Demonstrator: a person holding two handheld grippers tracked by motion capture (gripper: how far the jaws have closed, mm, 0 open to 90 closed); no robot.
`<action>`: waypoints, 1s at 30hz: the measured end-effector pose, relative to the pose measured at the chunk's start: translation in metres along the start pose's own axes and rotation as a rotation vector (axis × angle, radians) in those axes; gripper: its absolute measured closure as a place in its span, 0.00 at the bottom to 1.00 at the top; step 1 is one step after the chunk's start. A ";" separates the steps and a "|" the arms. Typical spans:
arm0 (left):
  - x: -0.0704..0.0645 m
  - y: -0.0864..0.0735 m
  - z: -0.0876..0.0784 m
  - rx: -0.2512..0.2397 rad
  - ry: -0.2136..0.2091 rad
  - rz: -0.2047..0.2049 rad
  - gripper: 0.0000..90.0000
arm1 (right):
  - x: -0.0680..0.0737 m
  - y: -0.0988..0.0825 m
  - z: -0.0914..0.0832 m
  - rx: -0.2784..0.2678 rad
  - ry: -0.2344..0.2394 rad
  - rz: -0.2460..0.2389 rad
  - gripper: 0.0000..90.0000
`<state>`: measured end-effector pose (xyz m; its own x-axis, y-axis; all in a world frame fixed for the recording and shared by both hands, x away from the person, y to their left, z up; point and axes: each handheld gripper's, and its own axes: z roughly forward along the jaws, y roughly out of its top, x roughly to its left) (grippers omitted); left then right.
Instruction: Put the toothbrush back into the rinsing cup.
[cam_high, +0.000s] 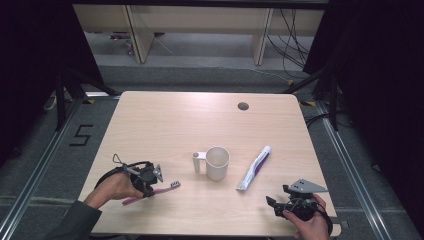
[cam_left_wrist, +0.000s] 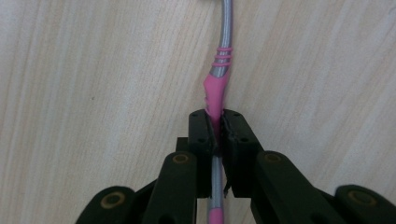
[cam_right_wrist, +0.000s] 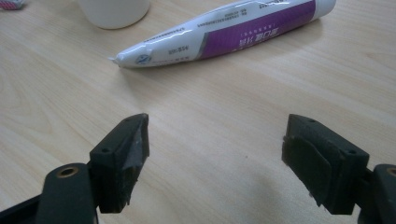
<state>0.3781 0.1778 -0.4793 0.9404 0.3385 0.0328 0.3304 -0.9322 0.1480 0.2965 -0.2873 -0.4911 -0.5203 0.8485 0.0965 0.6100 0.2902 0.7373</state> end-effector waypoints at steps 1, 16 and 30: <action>0.000 0.000 0.000 0.003 0.000 -0.007 0.92 | -0.003 0.000 0.000 -0.015 -0.009 -0.035 0.26; -0.006 -0.007 -0.021 -0.149 -0.002 -0.061 0.92 | -0.004 0.000 -0.001 -0.022 -0.009 -0.018 0.27; -0.005 -0.028 -0.039 -0.503 0.089 -0.163 0.92 | -0.005 0.000 0.000 -0.018 0.010 -0.008 0.27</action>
<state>0.3608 0.2069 -0.4452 0.8624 0.5036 0.0503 0.3716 -0.6975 0.6127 0.2991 -0.2911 -0.4917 -0.5315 0.8415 0.0969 0.5948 0.2893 0.7501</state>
